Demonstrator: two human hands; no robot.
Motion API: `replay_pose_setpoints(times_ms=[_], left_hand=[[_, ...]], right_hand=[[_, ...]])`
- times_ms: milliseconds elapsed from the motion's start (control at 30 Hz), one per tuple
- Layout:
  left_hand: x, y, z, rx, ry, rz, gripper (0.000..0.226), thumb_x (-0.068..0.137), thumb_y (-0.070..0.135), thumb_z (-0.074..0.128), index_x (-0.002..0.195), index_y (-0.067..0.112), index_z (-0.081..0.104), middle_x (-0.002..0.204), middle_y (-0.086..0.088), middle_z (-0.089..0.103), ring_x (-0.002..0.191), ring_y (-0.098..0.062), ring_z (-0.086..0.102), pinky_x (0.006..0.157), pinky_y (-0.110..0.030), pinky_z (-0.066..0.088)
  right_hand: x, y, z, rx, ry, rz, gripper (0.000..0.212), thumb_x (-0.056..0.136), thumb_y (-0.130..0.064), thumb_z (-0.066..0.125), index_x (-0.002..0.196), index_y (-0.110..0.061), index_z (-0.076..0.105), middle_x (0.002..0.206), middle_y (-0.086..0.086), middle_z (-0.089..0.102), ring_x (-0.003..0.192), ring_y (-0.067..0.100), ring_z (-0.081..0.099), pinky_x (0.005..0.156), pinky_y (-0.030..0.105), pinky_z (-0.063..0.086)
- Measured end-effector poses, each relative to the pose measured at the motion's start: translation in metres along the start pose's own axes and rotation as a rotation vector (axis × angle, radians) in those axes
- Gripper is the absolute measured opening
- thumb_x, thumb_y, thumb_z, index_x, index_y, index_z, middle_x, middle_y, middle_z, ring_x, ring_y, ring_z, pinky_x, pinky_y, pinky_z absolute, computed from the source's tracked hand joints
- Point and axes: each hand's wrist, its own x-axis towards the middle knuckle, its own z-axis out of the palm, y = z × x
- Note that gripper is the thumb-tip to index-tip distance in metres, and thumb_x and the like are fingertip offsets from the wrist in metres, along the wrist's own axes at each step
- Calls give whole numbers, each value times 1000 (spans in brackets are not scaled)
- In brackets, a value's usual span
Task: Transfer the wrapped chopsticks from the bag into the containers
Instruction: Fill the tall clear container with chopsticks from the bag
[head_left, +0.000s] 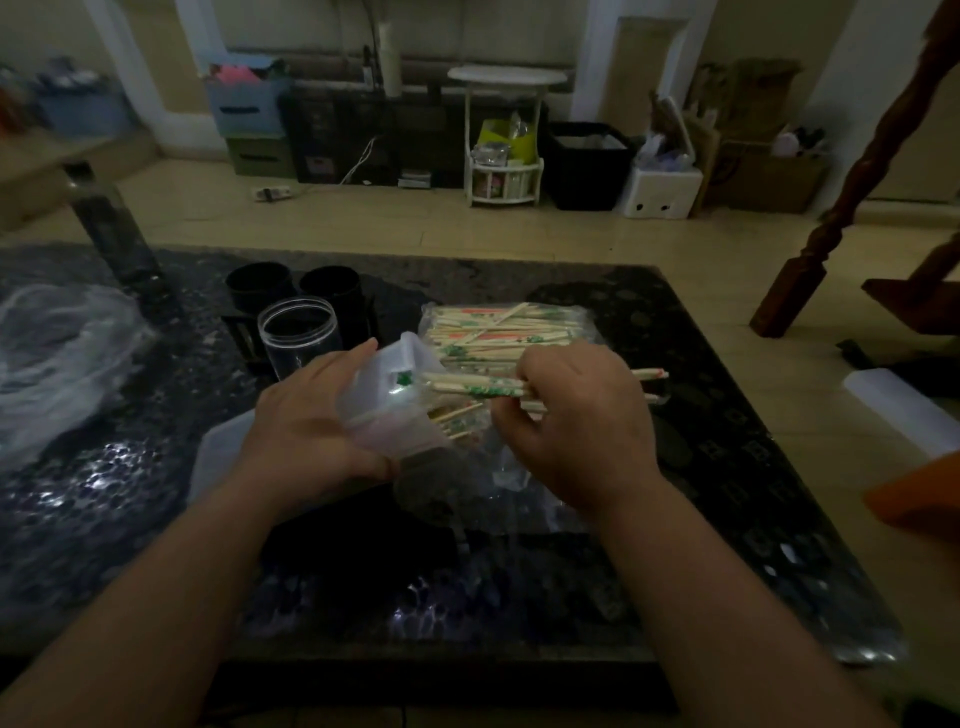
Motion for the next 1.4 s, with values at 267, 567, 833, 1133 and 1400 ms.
replay_pose_setpoints(times_ms=[267,567,833,1133,1400], left_hand=[[1,6,-2,40,-41,-4,130,31,68,67,150,37,27,147,6,40,132,-17,38,106,-36,29],[1,12,-5,67,-41,-24,128,42,44,93,151,36,26,150,5,37,135,-18,35,109,-38,27],[-1,13,-3,61,-54,-22,129,33,58,76,150,37,26,149,6,38,134,-16,36,107,-35,25],[-1,13,-3,62,-50,-26,128,33,59,76,150,39,26,150,5,37,135,-17,36,108,-38,27],[1,13,-2,71,-56,-21,129,33,61,75,150,38,26,149,6,38,135,-17,35,108,-37,26]], right_hand=[[0,6,4,15,231,-29,35,90,-39,53,79,-8,63,91,12,60,82,25,46,72,33,30],[2,3,13,429,304,310,17,97,-26,55,98,-19,70,104,-4,53,90,1,53,78,15,46],[11,-8,5,921,455,840,28,99,-31,54,76,-19,66,55,-8,61,49,7,59,49,26,49],[9,-8,15,1009,154,934,3,88,-13,71,86,-15,69,77,3,70,67,13,67,59,27,55],[7,-1,25,1298,41,1273,2,94,-11,62,94,-12,64,70,3,60,56,9,52,46,20,45]])
